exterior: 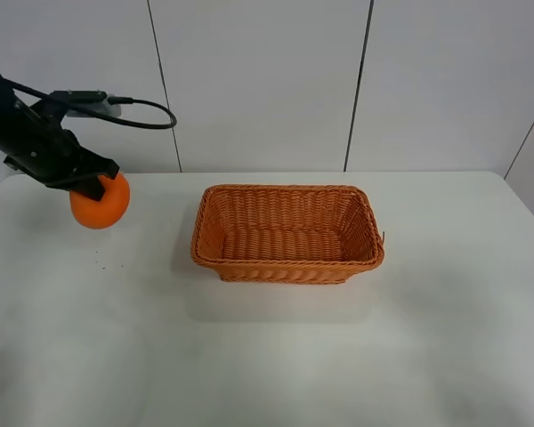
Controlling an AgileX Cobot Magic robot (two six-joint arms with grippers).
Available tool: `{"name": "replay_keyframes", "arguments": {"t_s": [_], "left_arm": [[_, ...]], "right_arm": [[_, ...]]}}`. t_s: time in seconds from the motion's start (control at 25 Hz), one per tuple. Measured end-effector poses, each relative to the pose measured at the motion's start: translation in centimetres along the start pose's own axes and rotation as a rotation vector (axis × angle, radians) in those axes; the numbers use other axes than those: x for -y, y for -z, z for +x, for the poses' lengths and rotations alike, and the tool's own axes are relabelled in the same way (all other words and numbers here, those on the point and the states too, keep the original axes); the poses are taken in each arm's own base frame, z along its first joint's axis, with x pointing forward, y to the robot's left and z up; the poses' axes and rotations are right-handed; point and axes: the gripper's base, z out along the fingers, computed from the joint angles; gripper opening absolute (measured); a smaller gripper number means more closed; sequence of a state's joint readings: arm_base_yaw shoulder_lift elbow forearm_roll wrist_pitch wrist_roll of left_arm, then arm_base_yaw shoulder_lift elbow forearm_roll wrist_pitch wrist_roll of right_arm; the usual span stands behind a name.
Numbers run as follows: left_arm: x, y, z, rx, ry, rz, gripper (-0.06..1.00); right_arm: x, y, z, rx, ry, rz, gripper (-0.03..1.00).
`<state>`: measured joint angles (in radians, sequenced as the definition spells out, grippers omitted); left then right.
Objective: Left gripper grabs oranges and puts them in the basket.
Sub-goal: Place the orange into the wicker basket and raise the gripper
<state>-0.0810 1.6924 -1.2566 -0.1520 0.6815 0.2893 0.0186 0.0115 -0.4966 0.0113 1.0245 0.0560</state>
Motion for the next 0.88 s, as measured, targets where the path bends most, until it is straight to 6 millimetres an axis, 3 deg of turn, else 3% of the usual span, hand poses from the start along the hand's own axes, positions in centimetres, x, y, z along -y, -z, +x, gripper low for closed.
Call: {"name": "replay_keyframes", "arguments": {"t_s": [0.28, 0.4, 0.6, 0.88], "left_arm": [[6.9, 2.4, -3.2, 0.107, -0.151, 0.094, 0.13], [10.0, 2.5, -5.0, 0.148, -0.194, 0.141, 0.13], [14.6, -0.5, -6.8, 0.098, -0.247, 0.21, 0.13], [21.1, -5.1, -7.1, 0.047, -0.349, 0.28, 0.13]], "right_arm": [[0.0, 0.0, 0.0, 0.0, 0.0, 0.0, 0.69], [0.0, 0.0, 0.0, 0.0, 0.0, 0.0, 0.69], [0.0, 0.0, 0.0, 0.0, 0.0, 0.0, 0.69], [0.0, 0.0, 0.0, 0.0, 0.0, 0.0, 0.69]]}}
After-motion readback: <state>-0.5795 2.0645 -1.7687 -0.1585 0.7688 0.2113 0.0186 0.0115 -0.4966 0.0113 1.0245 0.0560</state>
